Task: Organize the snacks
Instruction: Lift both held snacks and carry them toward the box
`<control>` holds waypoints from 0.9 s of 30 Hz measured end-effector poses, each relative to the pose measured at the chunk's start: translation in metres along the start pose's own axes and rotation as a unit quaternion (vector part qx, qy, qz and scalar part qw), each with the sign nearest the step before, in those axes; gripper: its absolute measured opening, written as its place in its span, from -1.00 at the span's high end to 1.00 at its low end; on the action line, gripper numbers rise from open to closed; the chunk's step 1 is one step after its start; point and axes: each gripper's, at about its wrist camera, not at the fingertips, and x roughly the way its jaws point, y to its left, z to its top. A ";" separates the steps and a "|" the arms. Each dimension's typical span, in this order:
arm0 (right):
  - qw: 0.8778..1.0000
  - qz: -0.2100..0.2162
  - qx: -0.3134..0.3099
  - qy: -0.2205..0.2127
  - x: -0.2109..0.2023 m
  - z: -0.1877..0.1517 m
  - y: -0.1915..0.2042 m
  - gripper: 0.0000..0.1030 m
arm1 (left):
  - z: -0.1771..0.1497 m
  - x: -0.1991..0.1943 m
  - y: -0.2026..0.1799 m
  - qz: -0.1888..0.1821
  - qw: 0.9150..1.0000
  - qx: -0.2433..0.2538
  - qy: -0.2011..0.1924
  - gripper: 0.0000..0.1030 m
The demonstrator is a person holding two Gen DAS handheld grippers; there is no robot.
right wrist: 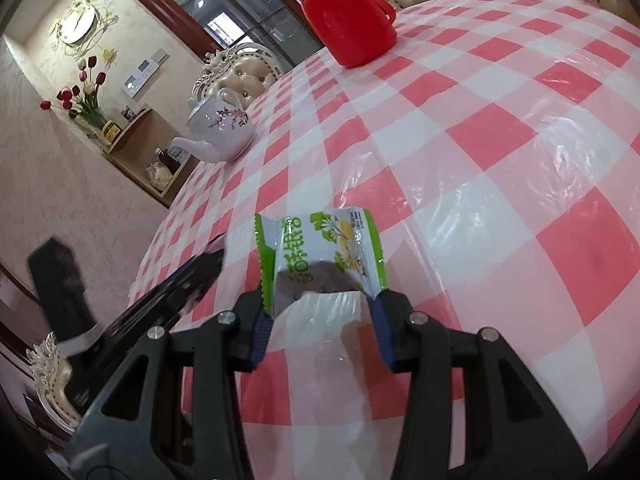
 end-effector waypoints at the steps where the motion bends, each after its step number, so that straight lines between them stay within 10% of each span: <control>1: 1.000 0.000 -0.006 0.001 0.001 0.000 0.002 0.08 | -0.003 -0.006 0.003 -0.001 1.000 -0.008 -0.002 0.58; 27: 0.989 0.098 -0.100 0.047 -0.015 -0.076 0.075 0.08 | -0.104 -0.144 0.070 0.060 0.986 -0.150 -0.048 0.57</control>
